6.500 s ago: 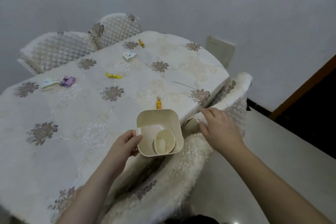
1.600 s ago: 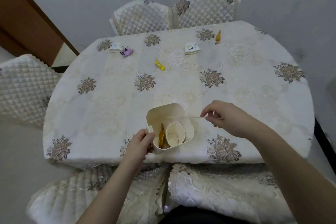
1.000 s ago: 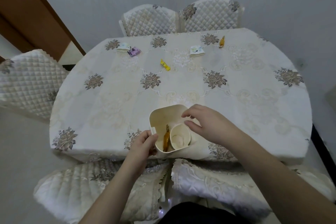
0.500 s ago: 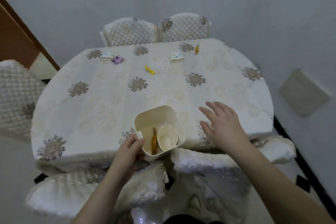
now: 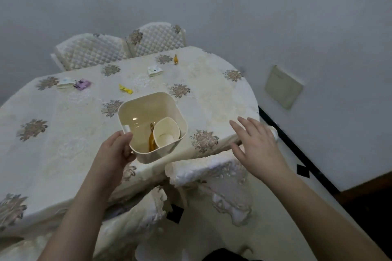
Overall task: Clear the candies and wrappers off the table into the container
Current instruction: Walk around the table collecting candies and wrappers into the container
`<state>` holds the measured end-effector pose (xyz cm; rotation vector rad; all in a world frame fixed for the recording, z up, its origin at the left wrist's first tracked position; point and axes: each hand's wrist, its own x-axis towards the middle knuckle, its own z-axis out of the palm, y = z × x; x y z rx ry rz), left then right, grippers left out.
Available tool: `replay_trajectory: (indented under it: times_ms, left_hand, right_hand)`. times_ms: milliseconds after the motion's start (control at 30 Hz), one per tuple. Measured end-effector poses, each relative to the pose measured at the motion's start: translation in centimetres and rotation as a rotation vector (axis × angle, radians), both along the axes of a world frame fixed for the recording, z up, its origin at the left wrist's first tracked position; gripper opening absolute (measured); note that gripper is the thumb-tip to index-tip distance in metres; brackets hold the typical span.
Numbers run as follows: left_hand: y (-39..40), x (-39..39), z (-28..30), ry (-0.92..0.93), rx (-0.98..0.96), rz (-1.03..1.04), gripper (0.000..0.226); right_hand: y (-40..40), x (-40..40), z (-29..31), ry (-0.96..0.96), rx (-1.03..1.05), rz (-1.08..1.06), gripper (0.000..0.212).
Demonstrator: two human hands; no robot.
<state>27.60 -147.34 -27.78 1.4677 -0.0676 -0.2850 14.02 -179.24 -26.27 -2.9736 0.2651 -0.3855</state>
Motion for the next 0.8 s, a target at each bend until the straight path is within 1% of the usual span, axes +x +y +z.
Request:
replay_trajectory:
  times_ms: [133, 233, 367, 500, 633, 800]
  left_hand:
    - [-3.2, -1.1, 1.7, -0.058, 0.04, -0.163, 0.021]
    - [-7.2, -2.3, 2.1, -0.051, 0.035, -0.247, 0.03]
    - [-13.7, -4.5, 2.0, -0.065, 0.038, -0.384, 0.022]
    - [-21.2, -7.2, 1.9, -0.046, 0.028, -0.437, 0.023]
    - [-28.2, -9.5, 1.4, -0.041, 0.06, -0.502, 0.027]
    - [-35.1, -12.2, 0.7, 0.004, 0.057, -0.503, 0.034]
  right_hand:
    - [-2.3, -2.2, 0.3, -0.016, 0.018, -0.084, 0.055]
    - [-4.8, -4.2, 0.2, -0.017, 0.034, -0.136, 0.056]
    - [-8.9, -7.4, 0.2, -0.028, 0.035, -0.185, 0.054]
    - [-14.3, -11.3, -0.2, -0.002, 0.029, -0.238, 0.055]
    - [-19.7, -15.1, -1.0, 0.007, 0.036, -0.306, 0.057]
    - [-25.1, -18.3, -1.6, 0.074, 0.037, -0.351, 0.06]
